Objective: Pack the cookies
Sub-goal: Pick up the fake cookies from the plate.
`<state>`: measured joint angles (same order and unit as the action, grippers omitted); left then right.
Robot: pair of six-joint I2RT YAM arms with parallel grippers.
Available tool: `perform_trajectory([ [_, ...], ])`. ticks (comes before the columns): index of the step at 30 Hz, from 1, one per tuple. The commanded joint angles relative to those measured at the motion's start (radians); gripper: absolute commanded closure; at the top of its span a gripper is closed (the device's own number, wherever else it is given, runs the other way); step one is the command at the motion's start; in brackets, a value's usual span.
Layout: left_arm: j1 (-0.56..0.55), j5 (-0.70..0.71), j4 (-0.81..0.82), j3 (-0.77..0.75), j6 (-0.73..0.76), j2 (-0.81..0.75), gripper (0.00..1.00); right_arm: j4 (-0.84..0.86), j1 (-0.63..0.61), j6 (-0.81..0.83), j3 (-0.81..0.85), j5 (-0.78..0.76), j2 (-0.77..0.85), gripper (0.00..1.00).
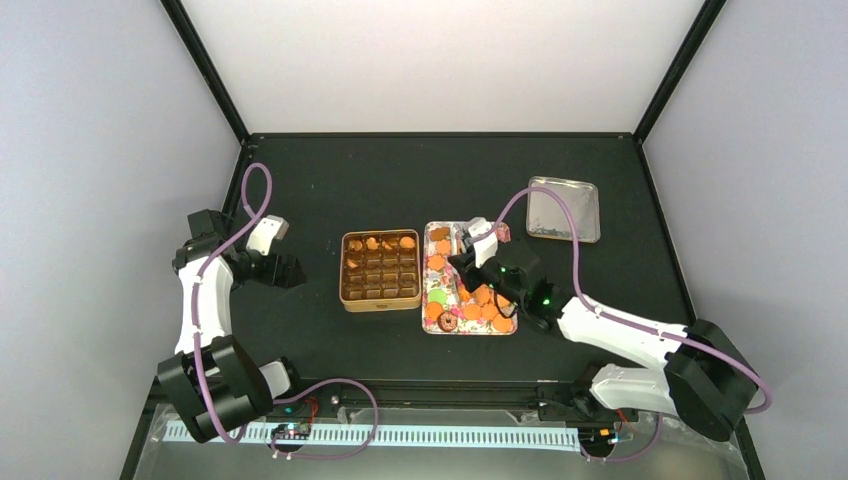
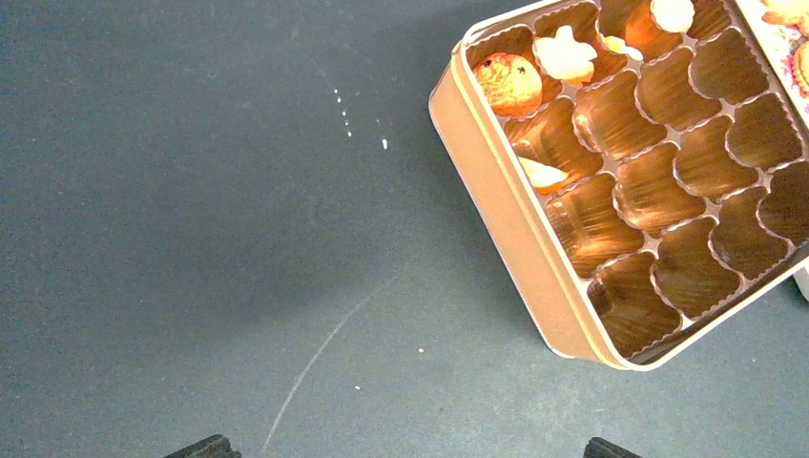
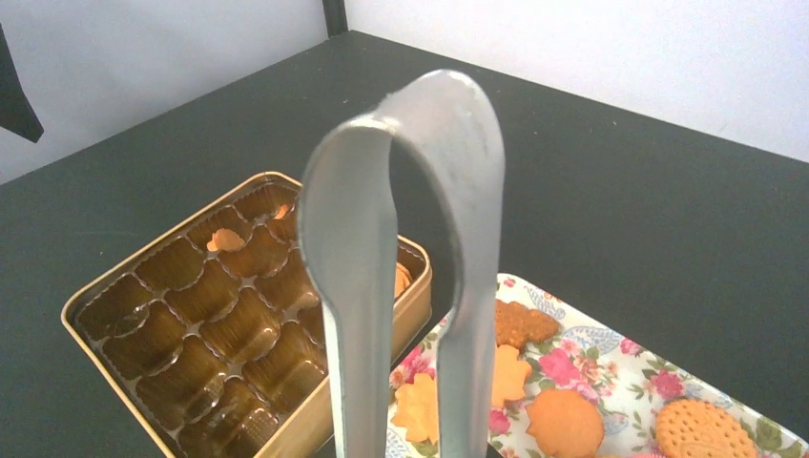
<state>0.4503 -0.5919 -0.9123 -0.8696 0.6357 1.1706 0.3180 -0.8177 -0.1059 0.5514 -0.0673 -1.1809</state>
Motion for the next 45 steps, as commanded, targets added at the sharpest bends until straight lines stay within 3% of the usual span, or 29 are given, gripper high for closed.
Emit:
perform_trajectory([
  [1, 0.002, -0.022, -0.020, -0.044, 0.024, -0.024, 0.03, 0.069, 0.004, -0.016, -0.003, -0.020, 0.001, 0.70],
  [11, 0.002, -0.040, -0.021, -0.058, 0.012, -0.015, 0.03, 0.069, 0.003, -0.011, -0.012, -0.005, -0.024, 0.70],
  [26, 0.002, -0.036, -0.027, -0.059, 0.013, -0.026, 0.03, 0.181, 0.002, 0.000, 0.113, 0.039, -0.168, 0.71],
  [45, 0.002, -0.036, -0.035, -0.055, 0.024, -0.023, 0.03, 0.330, 0.002, 0.015, -0.029, -0.048, -0.106, 0.68],
])
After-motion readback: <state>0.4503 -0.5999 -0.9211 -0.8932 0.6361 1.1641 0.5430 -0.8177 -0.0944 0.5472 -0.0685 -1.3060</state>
